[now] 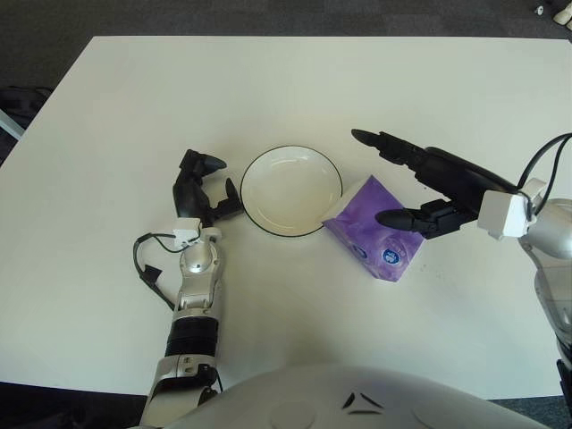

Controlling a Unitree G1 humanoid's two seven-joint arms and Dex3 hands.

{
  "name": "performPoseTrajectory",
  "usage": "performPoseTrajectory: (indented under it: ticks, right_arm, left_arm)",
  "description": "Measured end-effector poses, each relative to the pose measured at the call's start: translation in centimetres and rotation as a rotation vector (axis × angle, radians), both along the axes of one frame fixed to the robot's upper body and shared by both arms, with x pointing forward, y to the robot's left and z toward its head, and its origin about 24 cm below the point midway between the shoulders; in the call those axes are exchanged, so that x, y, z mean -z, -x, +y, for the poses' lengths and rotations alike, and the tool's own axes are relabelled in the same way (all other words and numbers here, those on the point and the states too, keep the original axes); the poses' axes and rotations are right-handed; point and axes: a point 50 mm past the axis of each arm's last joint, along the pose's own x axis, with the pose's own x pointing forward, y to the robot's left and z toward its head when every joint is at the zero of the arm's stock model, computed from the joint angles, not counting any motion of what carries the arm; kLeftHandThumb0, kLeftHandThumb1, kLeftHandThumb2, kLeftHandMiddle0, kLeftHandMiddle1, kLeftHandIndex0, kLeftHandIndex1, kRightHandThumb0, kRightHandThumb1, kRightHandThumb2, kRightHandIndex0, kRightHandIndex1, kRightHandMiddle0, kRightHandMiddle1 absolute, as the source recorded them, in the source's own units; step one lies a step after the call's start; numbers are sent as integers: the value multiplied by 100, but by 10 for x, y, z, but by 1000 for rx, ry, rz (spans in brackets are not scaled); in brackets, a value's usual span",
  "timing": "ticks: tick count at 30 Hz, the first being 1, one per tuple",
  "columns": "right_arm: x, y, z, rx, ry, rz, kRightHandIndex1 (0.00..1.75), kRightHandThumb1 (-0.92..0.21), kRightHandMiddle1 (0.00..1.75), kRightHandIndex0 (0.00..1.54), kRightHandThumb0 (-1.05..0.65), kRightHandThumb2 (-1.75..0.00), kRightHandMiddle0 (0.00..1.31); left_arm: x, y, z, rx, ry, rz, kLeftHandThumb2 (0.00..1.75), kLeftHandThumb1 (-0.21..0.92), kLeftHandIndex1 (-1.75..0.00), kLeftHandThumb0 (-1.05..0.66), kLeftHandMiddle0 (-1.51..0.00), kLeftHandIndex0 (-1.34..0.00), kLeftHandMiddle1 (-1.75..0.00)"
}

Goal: Put the tissue paper into the plate.

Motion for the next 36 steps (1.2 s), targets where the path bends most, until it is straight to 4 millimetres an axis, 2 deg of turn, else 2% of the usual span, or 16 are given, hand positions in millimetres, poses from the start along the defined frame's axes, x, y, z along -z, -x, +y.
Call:
performPoseTrajectory:
  ticks: [7, 12, 28, 36]
  right_arm:
    - [3, -1, -1, 6, 185, -202, 0, -87, 0, 0, -104, -41, 0]
    - [8, -2, -1, -14, 228, -238, 0, -88, 0, 0, -103, -41, 0]
    - [23, -1, 0, -60, 206, -183, 0, -89, 0, 0, -105, -39, 0]
    - [31, -2, -1, -29, 193, -89, 0, -85, 0, 0, -105, -35, 0]
  left_arm:
    - [0, 0, 0, -3, 1, 1, 168, 1, -173, -1, -82, -63, -175]
    - [0, 0, 0, -5, 2, 1, 169, -1, -173, -1, -84, -64, -175]
    - [0, 0, -1, -7, 8, 2, 171, -3, -171, -1, -86, -67, -175]
    - [2, 1, -2, -10, 18, 17, 167, 1, -174, -1, -81, -63, -175]
